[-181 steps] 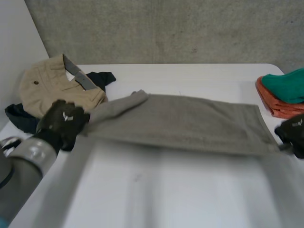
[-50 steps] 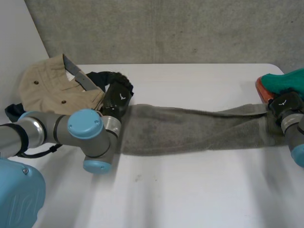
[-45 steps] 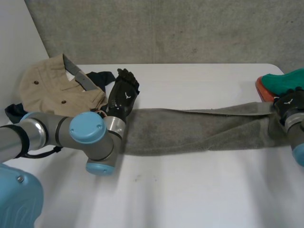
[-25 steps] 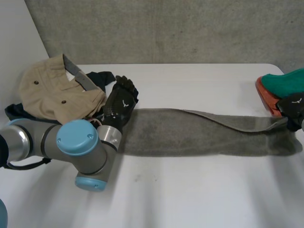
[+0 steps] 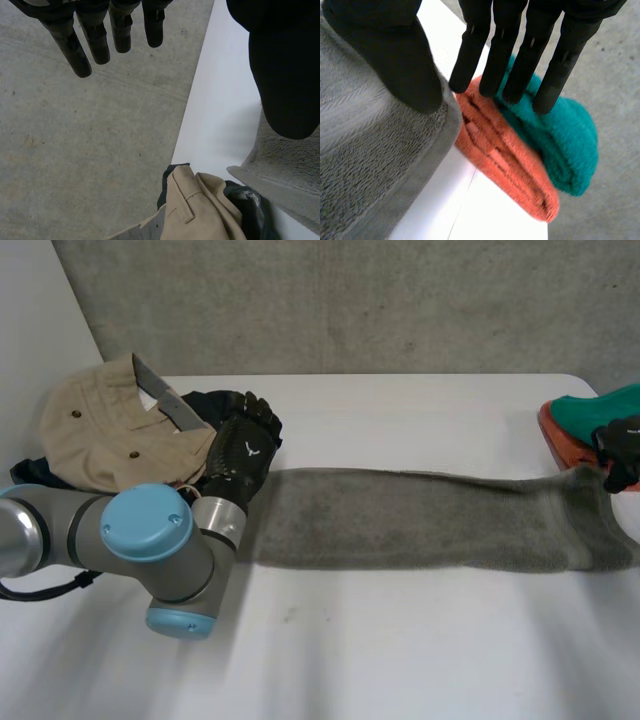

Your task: Fold the laundry.

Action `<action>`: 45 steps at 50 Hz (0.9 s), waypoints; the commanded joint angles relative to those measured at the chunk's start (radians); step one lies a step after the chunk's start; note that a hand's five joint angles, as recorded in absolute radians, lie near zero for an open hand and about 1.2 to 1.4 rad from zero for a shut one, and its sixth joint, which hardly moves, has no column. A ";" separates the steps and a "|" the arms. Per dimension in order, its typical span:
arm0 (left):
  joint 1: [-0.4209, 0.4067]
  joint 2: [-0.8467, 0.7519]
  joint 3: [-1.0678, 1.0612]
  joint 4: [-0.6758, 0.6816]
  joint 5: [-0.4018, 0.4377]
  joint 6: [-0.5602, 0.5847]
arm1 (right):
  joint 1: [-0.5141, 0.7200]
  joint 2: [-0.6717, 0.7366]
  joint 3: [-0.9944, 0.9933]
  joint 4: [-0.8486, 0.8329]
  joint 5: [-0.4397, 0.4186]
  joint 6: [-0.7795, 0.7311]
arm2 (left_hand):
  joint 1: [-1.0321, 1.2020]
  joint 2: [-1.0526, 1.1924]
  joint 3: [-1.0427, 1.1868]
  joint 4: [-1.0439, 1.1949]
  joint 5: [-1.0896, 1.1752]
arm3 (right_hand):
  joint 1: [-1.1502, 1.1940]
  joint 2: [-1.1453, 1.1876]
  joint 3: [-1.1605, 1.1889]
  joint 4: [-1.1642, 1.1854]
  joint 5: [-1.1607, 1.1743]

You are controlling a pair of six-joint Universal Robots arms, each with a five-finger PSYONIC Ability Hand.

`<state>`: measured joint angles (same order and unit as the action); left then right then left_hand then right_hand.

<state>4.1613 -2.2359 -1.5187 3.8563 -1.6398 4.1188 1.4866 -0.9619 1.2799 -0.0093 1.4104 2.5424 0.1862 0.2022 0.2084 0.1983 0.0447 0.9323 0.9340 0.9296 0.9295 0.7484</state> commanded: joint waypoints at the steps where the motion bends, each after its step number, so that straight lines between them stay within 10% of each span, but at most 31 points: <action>1: 0.000 -0.001 -0.009 -0.001 0.000 0.001 | 0.001 0.057 -0.034 0.026 0.004 -0.005 | -0.008 -0.024 -0.030 -0.020 -0.041 | 0.128 0.127 0.131 0.131 0.138; 5: 0.000 -0.002 -0.012 -0.006 0.000 0.001 | 0.004 0.063 -0.039 0.003 0.016 -0.005 | -0.008 -0.024 -0.030 -0.020 -0.041 | -0.758 -0.759 -0.755 -0.755 -0.748; 25: 0.010 0.183 -0.124 -0.029 0.006 -0.101 | -0.120 -0.264 0.306 -0.037 -0.158 -0.028 | -0.011 -0.027 -0.033 -0.023 -0.044 | -0.668 -0.670 -0.666 -0.666 -0.659; 45: 0.007 0.234 -0.138 -0.138 0.011 -0.259 | -0.216 -0.101 0.392 -0.130 -0.219 -0.202 | -0.011 -0.027 -0.033 -0.023 -0.044 | -0.299 -0.301 -0.297 -0.297 -0.290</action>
<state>4.1698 -2.0011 -1.6573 3.7171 -1.6292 3.8560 1.2691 -1.1330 1.7046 -0.1017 1.1817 2.3621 0.1862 0.2022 0.2084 0.1983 0.0447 0.3744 0.3535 0.3773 0.3800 0.2110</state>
